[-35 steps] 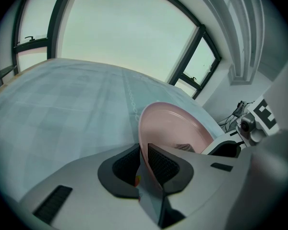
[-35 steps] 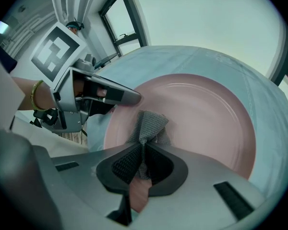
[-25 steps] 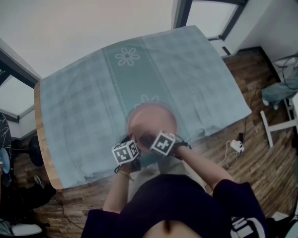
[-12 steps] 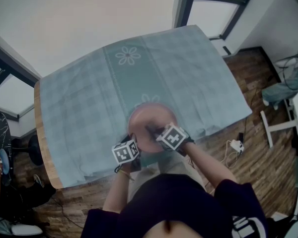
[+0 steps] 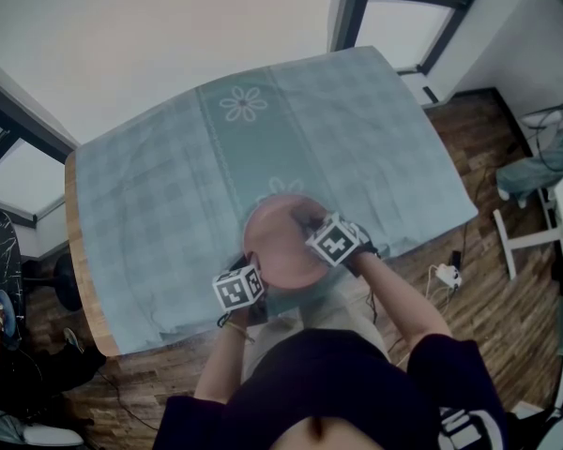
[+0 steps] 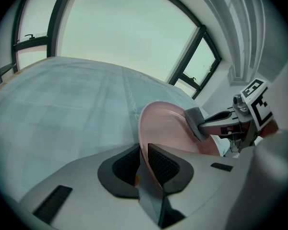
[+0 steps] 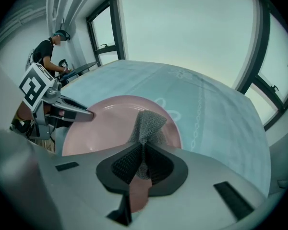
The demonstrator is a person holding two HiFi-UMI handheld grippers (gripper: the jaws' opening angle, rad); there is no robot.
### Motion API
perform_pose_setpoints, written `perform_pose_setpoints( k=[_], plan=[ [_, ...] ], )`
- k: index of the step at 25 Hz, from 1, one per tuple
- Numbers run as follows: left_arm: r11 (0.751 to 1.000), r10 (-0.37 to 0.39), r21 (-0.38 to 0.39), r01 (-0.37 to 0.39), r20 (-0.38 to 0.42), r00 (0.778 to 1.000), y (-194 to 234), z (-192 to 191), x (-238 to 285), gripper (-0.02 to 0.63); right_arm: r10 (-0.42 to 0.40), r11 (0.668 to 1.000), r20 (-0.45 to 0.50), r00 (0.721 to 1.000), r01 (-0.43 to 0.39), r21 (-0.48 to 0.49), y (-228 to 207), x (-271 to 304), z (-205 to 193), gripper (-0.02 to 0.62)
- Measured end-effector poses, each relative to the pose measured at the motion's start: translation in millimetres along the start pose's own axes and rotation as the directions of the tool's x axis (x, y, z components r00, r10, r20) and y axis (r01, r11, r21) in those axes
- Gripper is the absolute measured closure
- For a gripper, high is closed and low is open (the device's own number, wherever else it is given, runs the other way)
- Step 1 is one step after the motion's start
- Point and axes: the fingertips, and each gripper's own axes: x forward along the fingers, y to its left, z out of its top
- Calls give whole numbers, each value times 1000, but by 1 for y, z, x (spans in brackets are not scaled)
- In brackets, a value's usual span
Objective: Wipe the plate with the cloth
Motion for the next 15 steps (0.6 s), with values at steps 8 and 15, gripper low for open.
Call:
perform_pose_setpoints(
  k=[8,15],
  plan=[
    [1000,-2,1,2,-3,1000,0,-1,0,541,-55,998,-48,997,54,-26,-17,8,-4,563],
    [1000,-6,1,6,0,1000,1,0,1,541,-27,999,-78,997,25,-31,-12,16,-11,563]
  ],
)
